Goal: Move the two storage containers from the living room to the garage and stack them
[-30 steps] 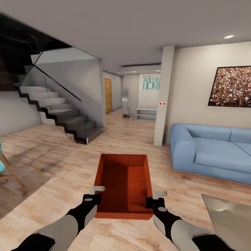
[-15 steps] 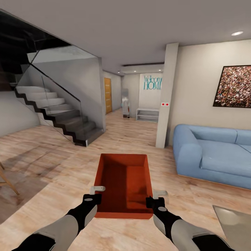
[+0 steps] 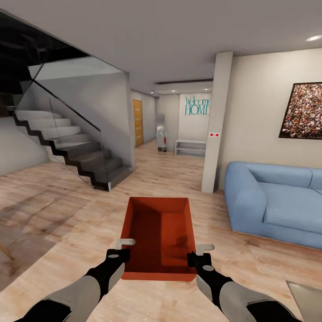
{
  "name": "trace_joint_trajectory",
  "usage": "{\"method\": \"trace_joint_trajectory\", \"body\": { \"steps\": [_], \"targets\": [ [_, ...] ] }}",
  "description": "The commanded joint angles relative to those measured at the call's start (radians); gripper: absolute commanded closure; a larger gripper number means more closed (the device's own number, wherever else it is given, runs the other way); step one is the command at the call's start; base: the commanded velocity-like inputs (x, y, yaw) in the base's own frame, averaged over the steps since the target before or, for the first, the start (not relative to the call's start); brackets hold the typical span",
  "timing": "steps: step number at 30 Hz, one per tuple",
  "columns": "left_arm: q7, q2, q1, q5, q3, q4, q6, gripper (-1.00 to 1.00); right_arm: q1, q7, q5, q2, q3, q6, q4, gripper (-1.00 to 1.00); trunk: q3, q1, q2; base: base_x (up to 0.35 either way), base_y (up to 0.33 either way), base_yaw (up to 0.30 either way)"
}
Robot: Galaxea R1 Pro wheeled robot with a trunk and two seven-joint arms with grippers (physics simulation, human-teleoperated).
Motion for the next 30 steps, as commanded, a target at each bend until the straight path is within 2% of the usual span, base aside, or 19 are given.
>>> {"method": "trace_joint_trajectory", "body": {
  "steps": [1, 7, 30],
  "targets": [
    [0.023, 0.005, -0.002, -0.015, 0.061, -0.006, -0.079, 1.00, 0.000, -0.007, -0.010, 0.000, -0.025, -0.004, 0.009, 1.00, -0.001, 0.001, -0.001, 0.323, 0.000, -0.074],
    [0.023, 0.005, -0.002, -0.015, 0.061, -0.005, -0.079, 1.00, 0.000, -0.007, -0.010, 0.002, -0.025, -0.004, 0.009, 1.00, -0.001, 0.001, -0.001, 0.323, 0.000, -0.109],
    [0.023, 0.005, -0.001, -0.015, 0.061, -0.005, -0.079, 1.00, 0.000, -0.007, -0.011, 0.000, -0.025, -0.006, 0.009, 1.00, -0.001, 0.001, -0.001, 0.324, 0.000, -0.002]
  ]
}}
